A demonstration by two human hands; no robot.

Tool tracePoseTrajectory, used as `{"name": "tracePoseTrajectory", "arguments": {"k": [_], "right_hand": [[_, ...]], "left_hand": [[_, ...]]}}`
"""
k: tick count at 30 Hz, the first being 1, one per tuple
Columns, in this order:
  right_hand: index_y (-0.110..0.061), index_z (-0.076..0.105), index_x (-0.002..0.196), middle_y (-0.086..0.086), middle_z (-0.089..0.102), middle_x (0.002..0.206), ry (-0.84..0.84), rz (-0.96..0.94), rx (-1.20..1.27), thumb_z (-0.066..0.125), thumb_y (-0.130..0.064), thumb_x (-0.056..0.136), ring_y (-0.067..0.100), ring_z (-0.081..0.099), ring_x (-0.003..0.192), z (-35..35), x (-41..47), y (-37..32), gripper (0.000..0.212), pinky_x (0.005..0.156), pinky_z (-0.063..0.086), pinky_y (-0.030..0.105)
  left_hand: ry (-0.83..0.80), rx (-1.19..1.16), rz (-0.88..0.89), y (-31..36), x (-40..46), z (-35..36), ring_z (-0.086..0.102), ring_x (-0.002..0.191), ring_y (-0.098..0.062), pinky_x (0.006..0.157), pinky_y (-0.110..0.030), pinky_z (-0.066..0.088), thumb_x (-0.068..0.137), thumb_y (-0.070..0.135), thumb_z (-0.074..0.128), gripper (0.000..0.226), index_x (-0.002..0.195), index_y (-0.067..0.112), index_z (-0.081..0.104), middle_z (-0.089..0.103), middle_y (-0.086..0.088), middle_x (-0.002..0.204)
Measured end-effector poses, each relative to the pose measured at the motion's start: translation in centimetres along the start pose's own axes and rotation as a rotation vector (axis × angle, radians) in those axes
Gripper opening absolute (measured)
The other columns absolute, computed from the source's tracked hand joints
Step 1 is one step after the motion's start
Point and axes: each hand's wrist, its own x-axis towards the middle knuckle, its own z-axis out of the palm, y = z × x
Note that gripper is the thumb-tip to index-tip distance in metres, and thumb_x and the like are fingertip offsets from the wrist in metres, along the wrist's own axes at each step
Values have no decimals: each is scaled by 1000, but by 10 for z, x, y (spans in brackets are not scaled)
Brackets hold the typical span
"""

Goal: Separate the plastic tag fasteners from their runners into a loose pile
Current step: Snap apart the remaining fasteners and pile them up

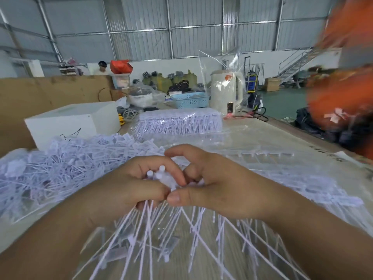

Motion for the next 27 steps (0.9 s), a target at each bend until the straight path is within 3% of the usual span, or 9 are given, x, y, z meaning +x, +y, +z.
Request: {"name": "tracePoseTrajectory", "arguments": {"k": [2,5,8,12,15,17,21,24,27], "right_hand": [[-37,42,130,-7,64,69,60,-25,-59,69,-40,88,8,60,63,-3,2,-4,50,68,49,33],[-33,45,128,-5,51,56,181,-61,-62,63,-37,93,7,44,48,-7,6,-1,40,52,38,28],[-30,44,131,-2,51,56,220,-75,-37,62,-30,94,7,42,47,-3,2,9,41,49,34,24],[-42,39,127,-4,50,59,219,-111,-4,60,-34,95,5,43,50,6,-5,23,40,52,35,27],[-46,38,123,-6,51,60,298,-153,50,57,-42,90,6,46,52,4,-6,24,38,54,37,27],[-48,37,124,-6,53,62,309,-166,92,57,-42,90,7,48,54,6,-7,22,40,57,40,29],[-46,39,126,-8,55,67,274,-179,97,56,-42,92,3,49,58,11,-10,21,39,58,40,26],[-36,51,121,0,59,73,117,-67,115,57,-51,91,17,52,63,-3,-13,24,35,61,40,34],[-20,60,85,-9,48,63,-41,22,-65,62,-44,92,5,44,56,-16,-16,25,25,56,35,22]], "left_hand": [[82,34,28,3,4,-2,43,57,-19,52,-23,31,52,21,67,22,73,23,72,54,-10,65],[255,11,43,1,15,2,44,48,-5,46,-17,34,61,14,60,18,69,26,70,48,5,54],[155,-13,58,-7,16,9,44,48,-2,47,-13,36,59,17,66,16,72,26,70,51,9,54],[28,-43,62,-20,10,14,49,60,-2,56,-13,39,58,28,66,26,83,29,72,58,8,68],[27,-129,115,-22,8,18,57,67,0,60,-10,44,64,26,73,25,89,28,73,65,9,76],[40,-180,147,-18,7,22,59,64,0,58,-9,44,66,24,77,18,82,27,73,66,10,72],[109,-198,146,-13,5,30,51,52,0,52,-10,40,60,27,80,14,64,26,67,58,11,58],[256,-143,126,-18,4,25,44,52,-5,50,-12,36,53,36,80,23,58,22,63,48,6,54],[240,-173,77,-22,0,22,45,56,-9,51,-13,37,51,33,82,26,59,17,63,48,1,57]]}}
